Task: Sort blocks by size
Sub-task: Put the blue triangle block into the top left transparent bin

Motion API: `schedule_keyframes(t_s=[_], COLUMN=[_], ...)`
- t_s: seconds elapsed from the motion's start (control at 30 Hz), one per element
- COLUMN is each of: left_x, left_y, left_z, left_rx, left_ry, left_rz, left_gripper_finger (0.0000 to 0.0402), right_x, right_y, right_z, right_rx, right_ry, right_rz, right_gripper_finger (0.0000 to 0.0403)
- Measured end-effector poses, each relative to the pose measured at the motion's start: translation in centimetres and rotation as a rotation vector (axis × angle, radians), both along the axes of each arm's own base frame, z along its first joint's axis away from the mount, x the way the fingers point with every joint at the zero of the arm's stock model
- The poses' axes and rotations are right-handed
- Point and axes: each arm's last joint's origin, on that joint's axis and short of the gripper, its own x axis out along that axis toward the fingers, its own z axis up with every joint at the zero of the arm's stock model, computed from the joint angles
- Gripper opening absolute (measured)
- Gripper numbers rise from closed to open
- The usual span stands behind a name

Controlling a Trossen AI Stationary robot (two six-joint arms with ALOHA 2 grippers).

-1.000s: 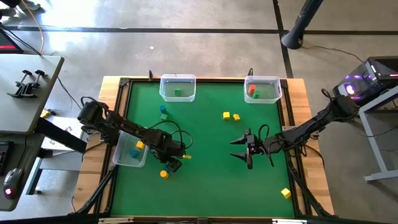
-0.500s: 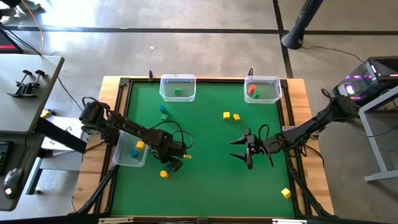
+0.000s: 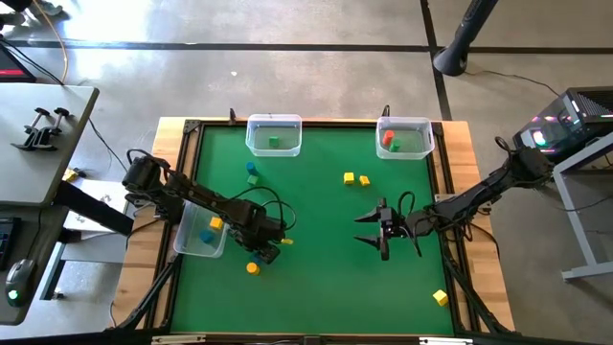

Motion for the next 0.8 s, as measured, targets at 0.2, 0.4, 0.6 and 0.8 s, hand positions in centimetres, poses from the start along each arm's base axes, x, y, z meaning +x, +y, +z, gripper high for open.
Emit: schedule_keyframes(t_s=[0.2,0.4,0.6,0.8], left_x=[-0.2,0.1,0.4,1.4], left_y=[0.1,0.3,0.8,1.3], left_z=[0.0,1.2,2.7,3.4], left_rx=[0.022,0.117,0.239,0.269], left_ry=[0.018,0.055,0.093,0.030], left_rz=[-0.016,-0.053,-0.088,-0.105], left_gripper_finger=[0.0145,0.0124,0.0123,0.0123], right_x=[0.0,0.0,0.0,0.0], right_y=[0.0,0.0,0.0,0.0], right_z=[0.0,0.0,0.0,0.0], right_rx=[0.000,0.000,0.000,0.000], right_ry=[0.000,0.000,0.000,0.000], right_rz=[0.000,0.000,0.000,0.000], right_gripper_finger=[0.0249,0.0249,0.0249,0.0249])
